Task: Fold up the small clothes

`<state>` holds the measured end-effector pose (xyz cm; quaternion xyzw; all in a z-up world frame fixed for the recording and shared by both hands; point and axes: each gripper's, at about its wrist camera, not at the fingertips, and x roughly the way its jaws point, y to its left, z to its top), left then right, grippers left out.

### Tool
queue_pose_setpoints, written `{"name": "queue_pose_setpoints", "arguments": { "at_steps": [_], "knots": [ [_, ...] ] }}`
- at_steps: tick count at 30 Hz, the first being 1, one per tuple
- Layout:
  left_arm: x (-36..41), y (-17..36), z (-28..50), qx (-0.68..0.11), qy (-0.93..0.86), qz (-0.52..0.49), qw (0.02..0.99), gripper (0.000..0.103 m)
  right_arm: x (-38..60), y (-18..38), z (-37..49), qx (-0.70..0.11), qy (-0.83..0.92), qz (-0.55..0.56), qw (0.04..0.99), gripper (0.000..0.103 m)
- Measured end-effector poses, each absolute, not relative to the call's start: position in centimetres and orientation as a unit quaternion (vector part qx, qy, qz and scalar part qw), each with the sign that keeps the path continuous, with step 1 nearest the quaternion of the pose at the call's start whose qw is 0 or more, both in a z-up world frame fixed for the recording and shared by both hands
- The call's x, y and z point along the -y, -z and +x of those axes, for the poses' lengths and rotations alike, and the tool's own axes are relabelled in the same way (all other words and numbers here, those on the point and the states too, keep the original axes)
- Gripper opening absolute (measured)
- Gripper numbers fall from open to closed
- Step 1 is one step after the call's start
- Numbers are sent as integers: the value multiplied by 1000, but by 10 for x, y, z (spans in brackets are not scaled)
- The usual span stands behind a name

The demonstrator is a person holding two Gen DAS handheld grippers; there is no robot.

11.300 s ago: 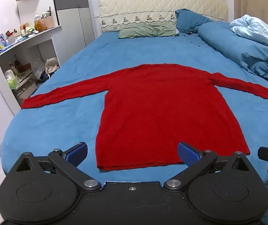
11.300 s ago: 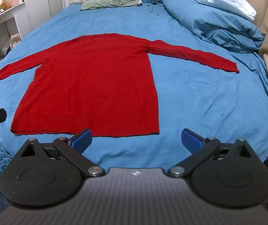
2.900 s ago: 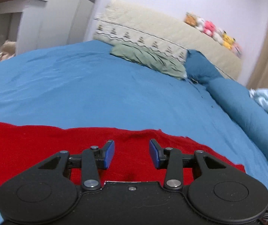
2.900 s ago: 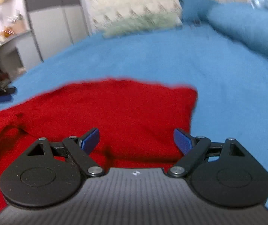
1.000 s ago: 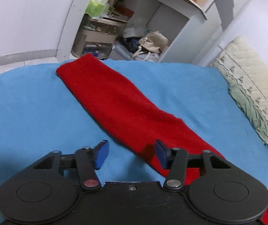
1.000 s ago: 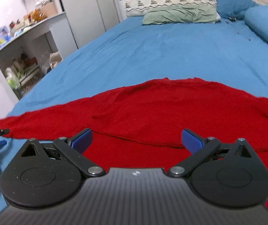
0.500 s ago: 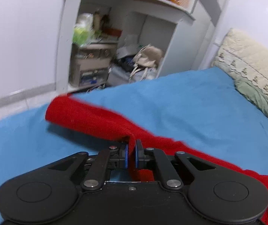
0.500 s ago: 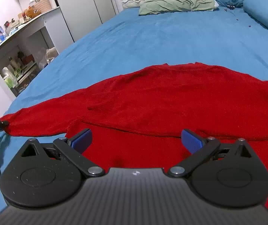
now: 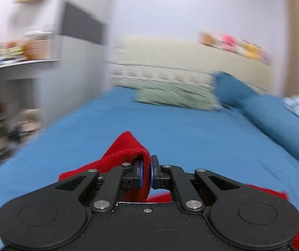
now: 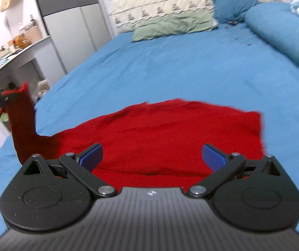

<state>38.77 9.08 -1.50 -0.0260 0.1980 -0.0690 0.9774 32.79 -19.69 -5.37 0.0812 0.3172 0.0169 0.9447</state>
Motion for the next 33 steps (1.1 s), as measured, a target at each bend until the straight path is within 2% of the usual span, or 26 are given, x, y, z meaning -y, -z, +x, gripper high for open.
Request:
{"name": "queue_pose_setpoints", "arguments": {
  "at_steps": [3, 7, 10, 13, 14, 15, 16, 17, 20, 24, 29, 33],
  "knots": [
    [-12, 43, 396, -231, 128, -1, 965, 7, 223, 51, 319, -312, 14, 60, 948, 103],
    [68, 112, 408, -306, 172, 28, 936, 7, 259, 60, 310, -324, 42, 61, 943, 103],
    [94, 151, 407, -342, 178, 55, 921, 7, 280, 73, 306, -339, 50, 71, 937, 103],
    [100, 163, 401, -338, 178, 73, 921, 10, 291, 85, 306, -350, 50, 76, 932, 103],
    [99, 161, 400, -335, 182, 75, 921, 17, 293, 87, 307, -351, 48, 79, 932, 103],
    [97, 156, 401, -336, 187, 78, 920, 28, 295, 90, 306, -351, 46, 82, 932, 103],
    [95, 151, 399, -336, 191, 82, 919, 54, 295, 91, 307, -349, 43, 86, 932, 103],
    [88, 146, 393, -330, 193, 84, 920, 72, 295, 91, 308, -348, 41, 89, 932, 103],
    [55, 131, 369, -306, 184, 94, 929, 93, 290, 85, 312, -335, 27, 102, 936, 103],
    [8, 122, 352, -283, 131, 119, 943, 95, 260, 86, 331, -340, -11, 65, 938, 103],
    [-40, 146, 354, -290, 65, 131, 946, 95, 194, 107, 373, -376, -63, -40, 924, 103],
    [-58, 151, 365, -312, 63, 76, 945, 95, 150, 129, 408, -393, -91, -97, 910, 88]
  ]
}}
